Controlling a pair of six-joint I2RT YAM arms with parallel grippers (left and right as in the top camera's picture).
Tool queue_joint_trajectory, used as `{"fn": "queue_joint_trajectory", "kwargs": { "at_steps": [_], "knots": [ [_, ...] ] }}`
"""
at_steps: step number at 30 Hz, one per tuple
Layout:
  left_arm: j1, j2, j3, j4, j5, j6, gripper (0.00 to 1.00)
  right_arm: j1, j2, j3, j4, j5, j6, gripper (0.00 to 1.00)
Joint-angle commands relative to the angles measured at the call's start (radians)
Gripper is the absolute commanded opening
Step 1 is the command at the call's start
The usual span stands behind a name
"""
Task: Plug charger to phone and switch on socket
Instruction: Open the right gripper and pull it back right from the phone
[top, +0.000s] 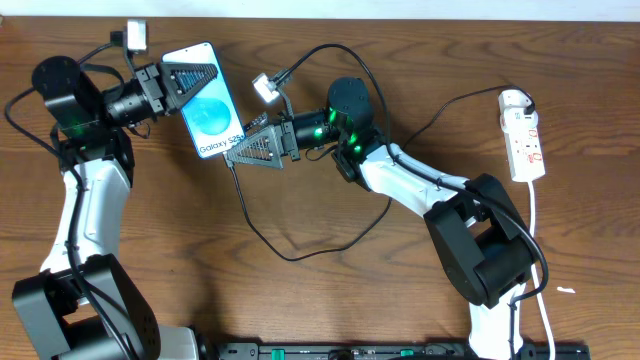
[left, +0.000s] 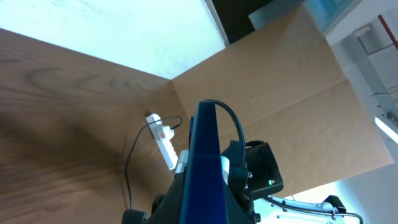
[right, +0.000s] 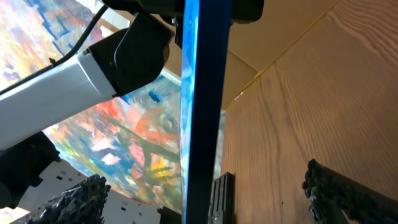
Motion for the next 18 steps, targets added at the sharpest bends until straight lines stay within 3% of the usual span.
{"fn": "queue_joint_trajectory", "kwargs": {
  "at_steps": [1,10,18],
  "knots": [
    [0.021,-0.02,0.008,0.008,0.005,0.01,0.07,-0.002,0.006,0.014,0.002,-0.013,-0.014,0.99],
    [0.071,-0.02,0.008,0.0,0.019,0.008,0.08,-0.016,0.006,0.014,-0.026,-0.015,-0.056,0.99],
    [0.071,-0.02,0.008,0.0,0.018,0.005,0.07,-0.053,0.006,0.014,-0.278,0.051,-0.179,0.99]
  ]
}}
